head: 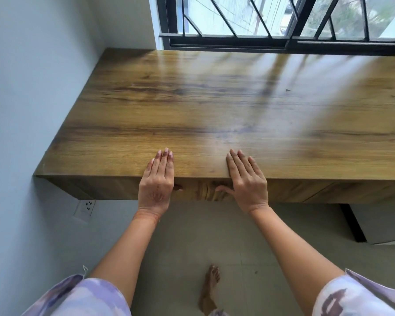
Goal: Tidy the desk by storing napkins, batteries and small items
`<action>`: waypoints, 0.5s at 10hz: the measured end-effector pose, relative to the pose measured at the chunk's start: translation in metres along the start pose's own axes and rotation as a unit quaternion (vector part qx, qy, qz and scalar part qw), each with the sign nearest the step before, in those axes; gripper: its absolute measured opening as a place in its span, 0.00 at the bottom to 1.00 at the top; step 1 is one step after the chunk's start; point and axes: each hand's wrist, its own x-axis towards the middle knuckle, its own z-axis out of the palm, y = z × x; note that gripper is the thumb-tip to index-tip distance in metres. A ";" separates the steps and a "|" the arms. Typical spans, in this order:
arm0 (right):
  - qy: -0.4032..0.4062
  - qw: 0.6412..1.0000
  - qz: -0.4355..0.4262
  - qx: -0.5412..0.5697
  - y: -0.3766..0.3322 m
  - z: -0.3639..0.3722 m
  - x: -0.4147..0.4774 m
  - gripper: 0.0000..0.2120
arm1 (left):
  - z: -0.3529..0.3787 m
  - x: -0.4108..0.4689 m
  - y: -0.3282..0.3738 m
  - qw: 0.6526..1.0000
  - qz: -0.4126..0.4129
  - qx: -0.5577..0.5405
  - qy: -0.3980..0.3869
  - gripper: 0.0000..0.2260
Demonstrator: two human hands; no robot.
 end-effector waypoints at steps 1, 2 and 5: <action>-0.057 0.998 0.008 0.005 -0.004 -0.007 0.002 0.40 | -0.017 0.003 0.006 0.996 -0.049 -0.006 -0.077 0.48; -0.129 0.991 0.031 0.018 -0.007 -0.022 0.005 0.46 | -0.037 0.004 0.013 0.990 -0.042 -0.009 -0.133 0.47; -0.221 0.965 0.041 0.135 0.022 -0.061 -0.012 0.40 | -0.090 0.001 0.082 0.992 -0.021 -0.078 -0.093 0.47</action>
